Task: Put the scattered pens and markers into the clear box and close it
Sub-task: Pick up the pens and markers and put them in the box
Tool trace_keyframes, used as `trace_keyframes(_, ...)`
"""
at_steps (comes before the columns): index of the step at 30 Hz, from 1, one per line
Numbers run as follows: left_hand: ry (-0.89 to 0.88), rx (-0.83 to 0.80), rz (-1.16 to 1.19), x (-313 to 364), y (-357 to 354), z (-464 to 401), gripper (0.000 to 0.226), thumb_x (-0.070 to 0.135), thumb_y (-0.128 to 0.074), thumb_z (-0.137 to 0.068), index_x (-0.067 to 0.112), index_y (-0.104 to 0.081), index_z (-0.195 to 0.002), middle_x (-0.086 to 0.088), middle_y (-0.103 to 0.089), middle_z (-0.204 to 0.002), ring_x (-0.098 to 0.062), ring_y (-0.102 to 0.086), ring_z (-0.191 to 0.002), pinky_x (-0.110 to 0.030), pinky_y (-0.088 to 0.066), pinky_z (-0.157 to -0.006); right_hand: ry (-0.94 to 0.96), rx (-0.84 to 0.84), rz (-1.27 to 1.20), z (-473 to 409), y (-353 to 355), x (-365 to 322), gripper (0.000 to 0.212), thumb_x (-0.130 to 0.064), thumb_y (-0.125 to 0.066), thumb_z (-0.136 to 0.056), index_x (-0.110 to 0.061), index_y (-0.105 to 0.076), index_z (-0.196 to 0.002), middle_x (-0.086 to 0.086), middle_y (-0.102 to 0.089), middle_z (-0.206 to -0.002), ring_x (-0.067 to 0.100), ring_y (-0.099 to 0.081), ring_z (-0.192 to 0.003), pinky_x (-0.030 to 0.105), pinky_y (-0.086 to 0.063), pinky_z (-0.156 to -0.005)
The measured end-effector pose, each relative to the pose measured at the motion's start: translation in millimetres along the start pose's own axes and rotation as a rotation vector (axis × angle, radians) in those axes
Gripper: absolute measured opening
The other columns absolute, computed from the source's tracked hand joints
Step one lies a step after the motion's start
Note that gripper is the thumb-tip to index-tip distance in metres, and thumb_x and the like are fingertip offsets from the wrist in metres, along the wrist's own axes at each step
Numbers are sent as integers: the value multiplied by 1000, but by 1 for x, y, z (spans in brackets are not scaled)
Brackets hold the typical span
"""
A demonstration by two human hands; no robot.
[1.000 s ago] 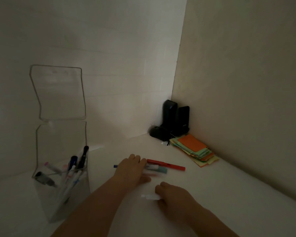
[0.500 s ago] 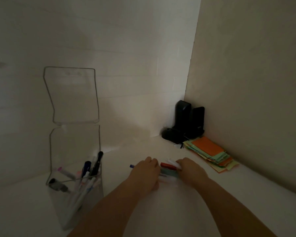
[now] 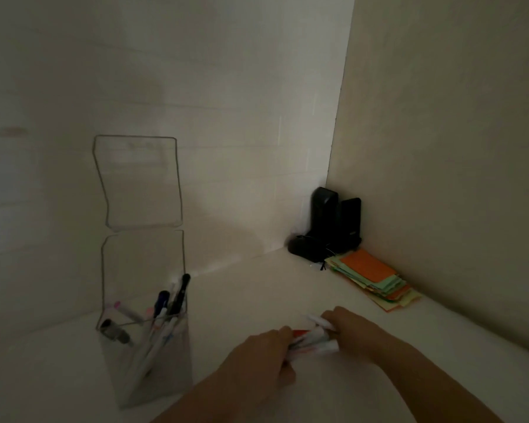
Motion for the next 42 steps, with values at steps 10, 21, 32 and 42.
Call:
trace_keyframes(10, -208, 510, 996, -11, 181, 114, 12, 32, -56, -69, 41, -55, -78, 7, -53, -59, -20, -45, -54, -32, -39, -53, 111, 178, -361, 39, 43, -82, 24, -38, -39, -94, -19, -53, -92, -1, -59, -80, 13, -53, -71, 25, -41, -65)
trace_keyframes(21, 90, 756, 1132, -108, 192, 120, 24, 9, -45, -92, 32, -49, -87, -2, -52, -76, -15, -53, -73, -21, -44, -51, 572, 404, -1538, 69, 157, -246, 18, -30, -39, -95, -21, -55, -100, 0, -55, -63, 12, -54, -58, 30, -50, -68)
trace_keyframes(32, 132, 749, 1067, -118, 167, 117, 32, -4, -44, -86, 15, -54, -110, -9, -65, -97, -24, -63, -92, -37, -54, -78, 484, 508, -1387, 53, 120, -275, 21, -22, -40, -95, -22, -50, -114, -1, -61, -86, 13, -63, -82, 19, -54, -66)
trace_keyframes(42, 63, 847, 1009, -120, 175, 122, 40, -8, -51, -83, 21, -49, -110, -9, -59, -117, -20, -59, -109, -35, -53, -90, 469, 554, -1219, 51, 121, -273, 29, -4, -54, -86, -21, -46, -109, 10, -64, -103, 15, -61, -94, 17, -47, -76)
Point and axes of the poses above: each hand's wrist, its own z-axis away from the middle knuckle, its own y-axis out of the back of the hand, x = y × z, the point moved 10 cm from there along -z, towards the middle knuckle
